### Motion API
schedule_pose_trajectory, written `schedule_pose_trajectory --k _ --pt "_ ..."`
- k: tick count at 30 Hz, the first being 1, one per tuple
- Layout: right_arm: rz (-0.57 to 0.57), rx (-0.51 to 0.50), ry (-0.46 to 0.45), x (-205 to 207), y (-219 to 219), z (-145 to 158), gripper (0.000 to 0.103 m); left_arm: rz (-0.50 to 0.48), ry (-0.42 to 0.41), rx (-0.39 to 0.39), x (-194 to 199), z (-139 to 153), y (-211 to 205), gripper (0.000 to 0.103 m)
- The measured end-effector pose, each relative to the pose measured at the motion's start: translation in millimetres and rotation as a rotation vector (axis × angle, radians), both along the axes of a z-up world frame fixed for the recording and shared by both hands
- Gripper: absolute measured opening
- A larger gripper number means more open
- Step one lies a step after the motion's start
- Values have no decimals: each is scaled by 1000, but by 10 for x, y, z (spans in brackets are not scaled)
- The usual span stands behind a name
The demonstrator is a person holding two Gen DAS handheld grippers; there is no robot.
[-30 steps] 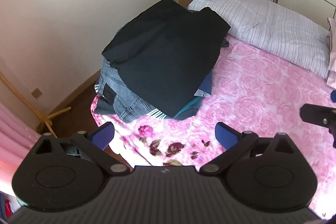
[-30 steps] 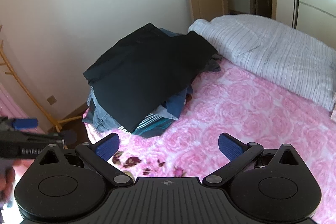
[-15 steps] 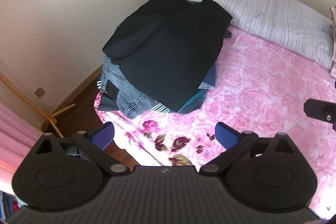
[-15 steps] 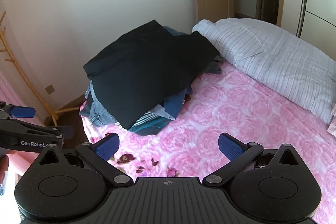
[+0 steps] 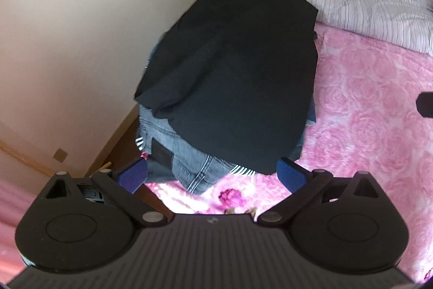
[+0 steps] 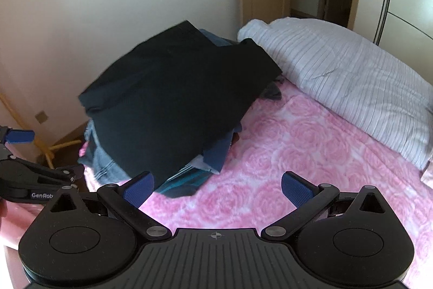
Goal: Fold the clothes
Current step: 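Move both tools onto the black garment atop the pile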
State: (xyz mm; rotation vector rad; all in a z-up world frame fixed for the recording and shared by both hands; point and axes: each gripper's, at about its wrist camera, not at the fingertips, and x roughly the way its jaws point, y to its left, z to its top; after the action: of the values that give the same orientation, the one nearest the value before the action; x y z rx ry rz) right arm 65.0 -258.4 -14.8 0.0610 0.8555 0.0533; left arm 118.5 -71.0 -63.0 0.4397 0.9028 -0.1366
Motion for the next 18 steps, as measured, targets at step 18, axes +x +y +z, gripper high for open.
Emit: schedule_pose_trajectory --k 18 --pt "23 -13 84 1070 313 -342 103 -8 83 -73 904 -222 382 100"
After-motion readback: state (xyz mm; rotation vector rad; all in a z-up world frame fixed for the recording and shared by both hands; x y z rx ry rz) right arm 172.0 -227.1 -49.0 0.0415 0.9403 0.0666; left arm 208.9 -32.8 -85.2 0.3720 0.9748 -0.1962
